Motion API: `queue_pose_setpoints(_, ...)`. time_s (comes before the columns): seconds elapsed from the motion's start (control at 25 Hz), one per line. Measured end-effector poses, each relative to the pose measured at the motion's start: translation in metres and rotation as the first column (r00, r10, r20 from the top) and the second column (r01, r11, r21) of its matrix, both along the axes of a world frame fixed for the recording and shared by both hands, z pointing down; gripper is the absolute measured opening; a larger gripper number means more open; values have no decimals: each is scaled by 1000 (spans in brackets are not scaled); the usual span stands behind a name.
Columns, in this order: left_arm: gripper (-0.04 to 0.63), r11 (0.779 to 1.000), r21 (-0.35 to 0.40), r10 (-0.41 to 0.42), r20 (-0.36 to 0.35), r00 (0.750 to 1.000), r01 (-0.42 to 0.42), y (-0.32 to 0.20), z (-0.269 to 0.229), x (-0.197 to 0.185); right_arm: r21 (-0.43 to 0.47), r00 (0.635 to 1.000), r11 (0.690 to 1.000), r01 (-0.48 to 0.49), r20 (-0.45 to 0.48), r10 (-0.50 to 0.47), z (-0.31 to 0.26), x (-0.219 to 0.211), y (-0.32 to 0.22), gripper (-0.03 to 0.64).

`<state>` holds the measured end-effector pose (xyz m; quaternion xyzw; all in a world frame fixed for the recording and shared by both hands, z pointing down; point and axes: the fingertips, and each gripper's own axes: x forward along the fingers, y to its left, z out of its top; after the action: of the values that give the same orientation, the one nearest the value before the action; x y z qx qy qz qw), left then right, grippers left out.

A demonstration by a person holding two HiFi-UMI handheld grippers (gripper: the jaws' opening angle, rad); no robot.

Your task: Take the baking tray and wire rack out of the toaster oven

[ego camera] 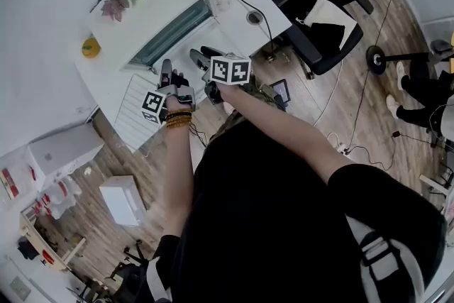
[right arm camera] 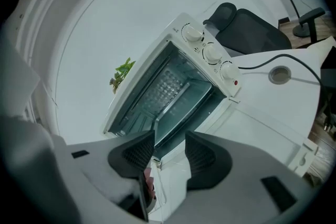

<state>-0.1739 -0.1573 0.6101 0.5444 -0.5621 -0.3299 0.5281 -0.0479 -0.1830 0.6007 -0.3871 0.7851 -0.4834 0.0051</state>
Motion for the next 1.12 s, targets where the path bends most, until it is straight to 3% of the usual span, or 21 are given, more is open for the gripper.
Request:
queue_pose_setpoints(0.44, 86, 997, -62, -38, 0, 999, 38, -25, 15, -13, -60, 997, 995, -77, 0, 77, 15, -2, -55, 195)
queue_pose_setpoints(1.12, 86, 988, -135, -72, 6, 997, 72, -69, 31, -29, -163, 996, 985, -59, 63, 71, 37, -28, -107, 195)
